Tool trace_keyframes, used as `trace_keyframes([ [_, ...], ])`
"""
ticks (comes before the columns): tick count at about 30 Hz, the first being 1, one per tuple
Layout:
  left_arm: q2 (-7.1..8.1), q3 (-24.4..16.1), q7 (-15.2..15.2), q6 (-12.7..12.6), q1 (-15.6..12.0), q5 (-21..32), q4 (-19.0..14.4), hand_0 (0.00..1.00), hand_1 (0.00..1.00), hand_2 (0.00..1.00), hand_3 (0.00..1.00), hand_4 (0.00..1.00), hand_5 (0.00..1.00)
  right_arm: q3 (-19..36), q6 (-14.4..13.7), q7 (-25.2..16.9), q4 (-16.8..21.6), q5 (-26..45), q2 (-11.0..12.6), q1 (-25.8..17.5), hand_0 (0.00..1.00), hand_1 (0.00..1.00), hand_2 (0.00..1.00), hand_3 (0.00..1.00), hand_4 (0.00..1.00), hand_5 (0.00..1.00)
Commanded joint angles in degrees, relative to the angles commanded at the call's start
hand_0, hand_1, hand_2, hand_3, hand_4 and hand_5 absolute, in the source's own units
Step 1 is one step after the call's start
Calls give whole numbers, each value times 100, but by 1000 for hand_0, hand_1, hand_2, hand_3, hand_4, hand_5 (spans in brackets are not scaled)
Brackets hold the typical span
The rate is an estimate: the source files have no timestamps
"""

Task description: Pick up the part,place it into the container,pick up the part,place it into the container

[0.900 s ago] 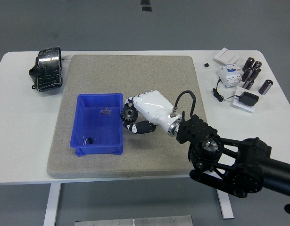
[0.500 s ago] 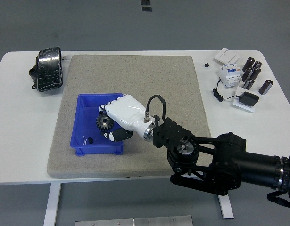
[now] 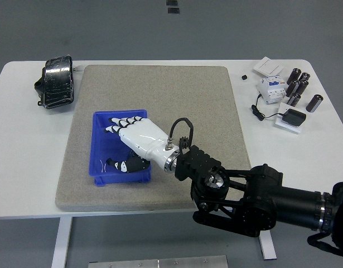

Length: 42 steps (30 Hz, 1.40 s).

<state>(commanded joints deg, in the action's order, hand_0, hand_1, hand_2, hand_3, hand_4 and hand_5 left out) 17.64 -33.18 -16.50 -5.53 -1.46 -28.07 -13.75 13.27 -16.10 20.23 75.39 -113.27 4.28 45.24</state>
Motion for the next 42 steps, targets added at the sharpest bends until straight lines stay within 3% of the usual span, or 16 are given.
trace_keyframes([
  [3,-4,2,2,0,-3,1,0,686,679,667,643,736,238,212,-54,-46,115,135,58,-102,920,933,998,946,902,607],
  [4,-6,2,3,-1,-4,2,0,686,680,667,643,735,237,307,-101,-69,178,192,107,-146,904,905,956,921,911,618],
  [9,-22,31,15,-3,-21,42,-1,686,680,667,643,735,237,867,-482,-164,508,389,549,-486,904,905,956,921,911,618],
  [10,-24,30,15,-3,-26,42,-1,686,679,667,643,735,237,953,-574,-180,534,400,657,-574,649,724,802,810,848,553],
  [15,-33,53,27,-7,-41,88,0,686,679,667,643,735,237,1263,-798,-212,398,470,1027,-945,649,724,802,810,848,553],
  [16,-35,56,29,-7,-41,92,0,686,679,667,643,735,237,1286,-806,-213,355,486,1074,-988,497,646,755,738,749,455],
  [20,-38,84,46,-6,-32,125,4,686,679,667,643,735,237,1169,-736,-208,118,514,1237,-1072,497,646,755,738,749,455],
  [21,-39,92,51,-6,-29,134,4,686,679,667,643,735,237,1110,-712,-208,59,510,1257,-1073,497,646,755,738,749,455],
  [22,-39,100,55,-6,-27,143,5,685,678,667,643,736,237,1052,-694,-209,3,511,1273,-1071,400,559,726,704,719,434],
  [27,-44,129,66,-5,-26,178,3,685,678,667,643,736,237,730,-609,-235,-285,563,1308,-1024,400,559,726,704,719,434],
  [28,-44,126,65,-6,-27,174,3,685,679,667,643,736,238,665,-599,-246,-340,580,1304,-1002,373,532,699,697,753,485],
  [42,-52,115,54,-6,-6,151,-3,685,679,667,643,735,237,233,-572,-371,-983,765,1104,-630,344,507,681,686,755,485],
])
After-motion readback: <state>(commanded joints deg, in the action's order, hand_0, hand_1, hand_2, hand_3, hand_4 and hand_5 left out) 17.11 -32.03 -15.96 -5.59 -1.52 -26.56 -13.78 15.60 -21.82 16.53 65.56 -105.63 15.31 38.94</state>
